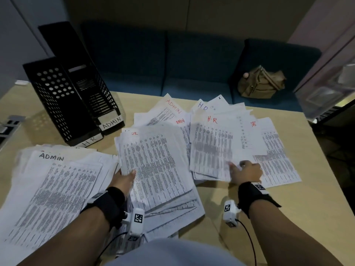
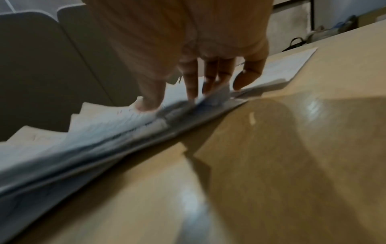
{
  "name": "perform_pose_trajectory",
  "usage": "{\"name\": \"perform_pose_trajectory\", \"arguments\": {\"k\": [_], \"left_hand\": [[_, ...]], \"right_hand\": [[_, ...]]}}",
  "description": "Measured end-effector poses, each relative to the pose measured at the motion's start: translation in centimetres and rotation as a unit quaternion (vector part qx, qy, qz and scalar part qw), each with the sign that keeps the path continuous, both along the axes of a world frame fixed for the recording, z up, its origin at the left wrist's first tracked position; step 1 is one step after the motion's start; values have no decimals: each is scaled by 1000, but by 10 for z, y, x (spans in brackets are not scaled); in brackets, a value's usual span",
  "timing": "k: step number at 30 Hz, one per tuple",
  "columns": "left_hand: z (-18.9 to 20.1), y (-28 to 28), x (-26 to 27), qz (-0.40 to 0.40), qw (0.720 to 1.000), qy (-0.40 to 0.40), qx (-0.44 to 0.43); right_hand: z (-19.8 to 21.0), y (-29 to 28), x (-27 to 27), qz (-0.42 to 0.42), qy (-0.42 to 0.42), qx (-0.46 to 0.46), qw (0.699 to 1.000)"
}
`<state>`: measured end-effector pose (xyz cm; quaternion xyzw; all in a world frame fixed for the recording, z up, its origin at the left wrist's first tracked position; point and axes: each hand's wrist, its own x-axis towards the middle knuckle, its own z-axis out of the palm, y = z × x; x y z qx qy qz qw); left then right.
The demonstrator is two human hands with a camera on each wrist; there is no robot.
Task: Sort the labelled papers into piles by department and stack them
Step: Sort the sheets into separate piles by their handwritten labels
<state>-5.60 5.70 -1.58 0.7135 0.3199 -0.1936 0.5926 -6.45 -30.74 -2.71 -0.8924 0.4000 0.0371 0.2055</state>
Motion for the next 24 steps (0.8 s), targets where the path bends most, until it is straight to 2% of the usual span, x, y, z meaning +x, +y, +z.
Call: {"name": "perform_pose_trajectory", "arguments": {"k": [2,4,7,9,11,13,15,17,19,21,24], "left_hand": [[-1,0,0,4,1000,1,0],[-3,2,1,6,1000,9,4],[-4,2,2,-11,1000,17,17],[-7,2,1,-29,999,13,6],[-6,0,0,-37,999,5,-3],[-6,-2,0,-33,999,6,1],[-3,-4,-1,-36,999,8,8],[-6,-3,1,-33,999,5,20],[-9,-3,3,-29,999,5,18],[-15,-2,7,-31,999,12,18],[-26,4,9,-24,999,22,16]], "right_hand": [[-2,9,2,33,61,-14,998],[-2,12,8,30,77,-11,997],[0,9,23,14,118,45,992],[4,13,28,25,57,92,994],[14,24,23,38,-79,116,989],[33,43,10,52,-193,126,972],[51,63,-3,118,-245,145,951],[54,74,-10,224,-268,87,933],[42,75,-9,282,-261,31,923],[32,74,-5,263,-250,40,931],[23,60,5,142,-180,72,971]]}}
